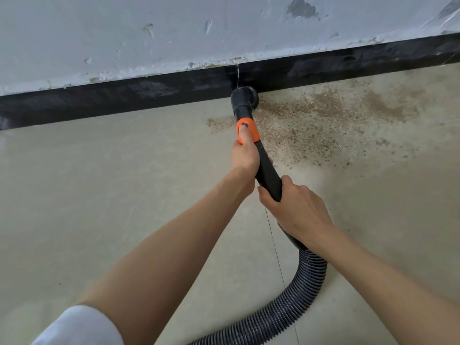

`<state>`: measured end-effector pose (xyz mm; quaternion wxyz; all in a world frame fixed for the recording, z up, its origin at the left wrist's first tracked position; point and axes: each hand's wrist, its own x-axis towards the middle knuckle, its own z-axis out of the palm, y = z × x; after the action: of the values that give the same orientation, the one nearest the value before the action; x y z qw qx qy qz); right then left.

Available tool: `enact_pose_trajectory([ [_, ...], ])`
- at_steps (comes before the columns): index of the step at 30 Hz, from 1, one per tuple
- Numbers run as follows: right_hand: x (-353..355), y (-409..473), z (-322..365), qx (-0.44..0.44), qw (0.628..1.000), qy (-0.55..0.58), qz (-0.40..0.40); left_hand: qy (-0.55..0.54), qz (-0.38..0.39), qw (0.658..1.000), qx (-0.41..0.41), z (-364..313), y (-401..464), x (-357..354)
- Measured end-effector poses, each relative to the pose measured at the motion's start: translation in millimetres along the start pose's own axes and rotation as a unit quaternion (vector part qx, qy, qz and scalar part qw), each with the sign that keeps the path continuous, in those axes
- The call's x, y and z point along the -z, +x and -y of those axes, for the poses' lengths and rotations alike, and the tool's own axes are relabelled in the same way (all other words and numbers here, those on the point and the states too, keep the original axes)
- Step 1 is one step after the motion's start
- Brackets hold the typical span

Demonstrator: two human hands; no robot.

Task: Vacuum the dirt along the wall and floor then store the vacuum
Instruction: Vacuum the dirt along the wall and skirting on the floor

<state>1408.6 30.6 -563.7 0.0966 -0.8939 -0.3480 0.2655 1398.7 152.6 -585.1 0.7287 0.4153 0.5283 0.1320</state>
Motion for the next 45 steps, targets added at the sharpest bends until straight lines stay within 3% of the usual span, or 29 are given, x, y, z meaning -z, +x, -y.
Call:
enact_pose_trajectory([
  [9, -5, -2, 13, 0.019, 1.0, -0.005, 0.009, -0.021, 0.003, 1.0, 0.003, 1, -1, 19],
  [17, -12, -3, 41, 0.072, 0.996, -0.046, 0.03, -0.079, -0.039, 0.996, -0.013, -3, -7, 57],
  [23, -18, 3, 84, 0.149, 0.984, -0.083, 0.059, -0.15, -0.117, 0.982, -0.018, -9, -7, 111],
  [27, -29, -7, 93, 0.176, 0.977, -0.094, 0.069, -0.172, -0.112, 0.979, -0.003, -3, -17, 131],
  [45, -3, -31, 19, 0.022, 1.0, 0.007, 0.019, -0.048, 0.021, 0.997, 0.058, 10, -16, 30],
])
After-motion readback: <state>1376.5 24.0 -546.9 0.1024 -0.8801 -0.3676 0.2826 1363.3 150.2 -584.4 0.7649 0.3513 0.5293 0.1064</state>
